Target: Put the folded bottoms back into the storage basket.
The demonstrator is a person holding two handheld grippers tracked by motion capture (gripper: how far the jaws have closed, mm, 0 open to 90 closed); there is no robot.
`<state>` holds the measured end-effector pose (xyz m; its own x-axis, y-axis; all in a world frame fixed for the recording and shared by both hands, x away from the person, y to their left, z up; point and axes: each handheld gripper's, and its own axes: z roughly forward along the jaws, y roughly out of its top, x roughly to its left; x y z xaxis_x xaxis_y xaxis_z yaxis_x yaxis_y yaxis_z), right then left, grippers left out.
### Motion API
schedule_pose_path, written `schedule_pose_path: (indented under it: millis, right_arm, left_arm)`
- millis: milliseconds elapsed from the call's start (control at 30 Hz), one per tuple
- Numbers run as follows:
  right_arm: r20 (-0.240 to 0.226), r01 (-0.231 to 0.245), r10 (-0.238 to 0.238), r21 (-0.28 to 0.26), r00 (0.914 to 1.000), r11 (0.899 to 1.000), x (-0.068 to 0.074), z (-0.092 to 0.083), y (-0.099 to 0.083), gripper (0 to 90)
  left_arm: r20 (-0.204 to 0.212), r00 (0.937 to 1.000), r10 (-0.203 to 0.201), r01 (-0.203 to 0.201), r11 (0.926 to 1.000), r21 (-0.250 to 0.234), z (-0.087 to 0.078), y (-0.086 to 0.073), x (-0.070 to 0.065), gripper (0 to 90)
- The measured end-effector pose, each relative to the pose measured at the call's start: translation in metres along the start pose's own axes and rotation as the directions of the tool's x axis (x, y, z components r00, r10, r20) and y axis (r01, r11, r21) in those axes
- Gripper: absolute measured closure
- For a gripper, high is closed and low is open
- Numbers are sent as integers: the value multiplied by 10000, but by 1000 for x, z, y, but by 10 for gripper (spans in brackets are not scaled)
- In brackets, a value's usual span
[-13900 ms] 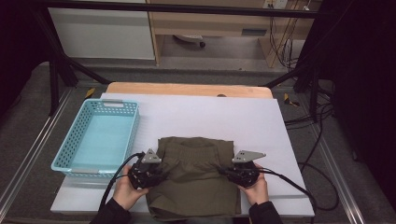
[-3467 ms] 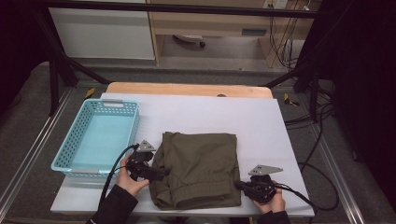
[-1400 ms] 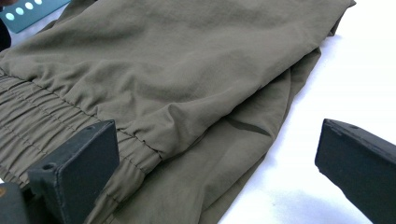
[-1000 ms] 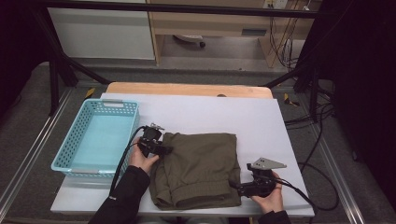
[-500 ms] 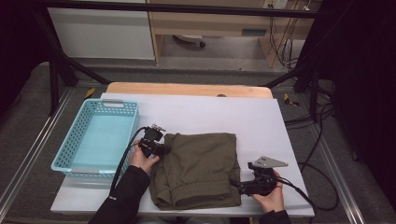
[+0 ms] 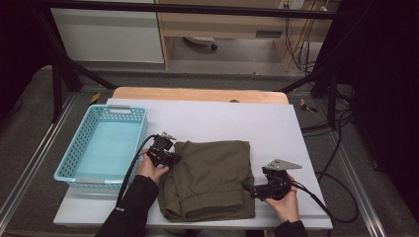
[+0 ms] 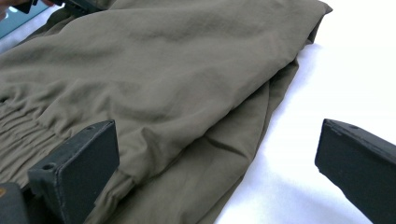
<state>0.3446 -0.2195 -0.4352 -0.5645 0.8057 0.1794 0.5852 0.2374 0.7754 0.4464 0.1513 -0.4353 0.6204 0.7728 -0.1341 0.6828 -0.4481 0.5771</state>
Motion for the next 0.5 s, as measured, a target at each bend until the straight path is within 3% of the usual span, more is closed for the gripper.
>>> schedule_pose_path:
  millis: [500]
  right_arm:
    - [437, -326, 302, 555, 9986, 9979, -2, 30, 14, 18]
  left_arm:
    - [135, 9998, 126, -125, 9999, -56, 0, -1, 2, 774]
